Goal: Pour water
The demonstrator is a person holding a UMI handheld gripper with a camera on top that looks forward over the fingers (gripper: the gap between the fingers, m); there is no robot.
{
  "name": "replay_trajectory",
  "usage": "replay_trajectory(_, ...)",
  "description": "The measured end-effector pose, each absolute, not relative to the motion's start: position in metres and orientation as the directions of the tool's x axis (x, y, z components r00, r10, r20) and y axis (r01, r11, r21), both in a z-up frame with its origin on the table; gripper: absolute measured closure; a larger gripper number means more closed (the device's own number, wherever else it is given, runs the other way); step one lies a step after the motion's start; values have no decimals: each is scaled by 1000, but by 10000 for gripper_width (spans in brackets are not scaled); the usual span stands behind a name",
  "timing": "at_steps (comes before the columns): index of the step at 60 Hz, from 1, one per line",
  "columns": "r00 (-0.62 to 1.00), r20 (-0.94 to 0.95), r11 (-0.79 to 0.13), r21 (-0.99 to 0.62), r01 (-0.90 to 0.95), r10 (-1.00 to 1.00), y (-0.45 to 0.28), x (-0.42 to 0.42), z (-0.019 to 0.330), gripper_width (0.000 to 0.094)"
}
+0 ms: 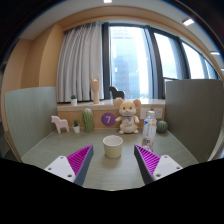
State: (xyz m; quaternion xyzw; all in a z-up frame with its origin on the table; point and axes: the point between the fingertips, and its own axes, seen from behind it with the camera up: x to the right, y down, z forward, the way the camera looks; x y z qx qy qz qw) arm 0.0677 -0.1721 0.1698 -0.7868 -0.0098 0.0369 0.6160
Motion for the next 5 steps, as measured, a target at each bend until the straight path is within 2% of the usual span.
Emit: replay_trajectory(5, 998, -37, -225, -974, -23, 57, -174, 70, 176, 100)
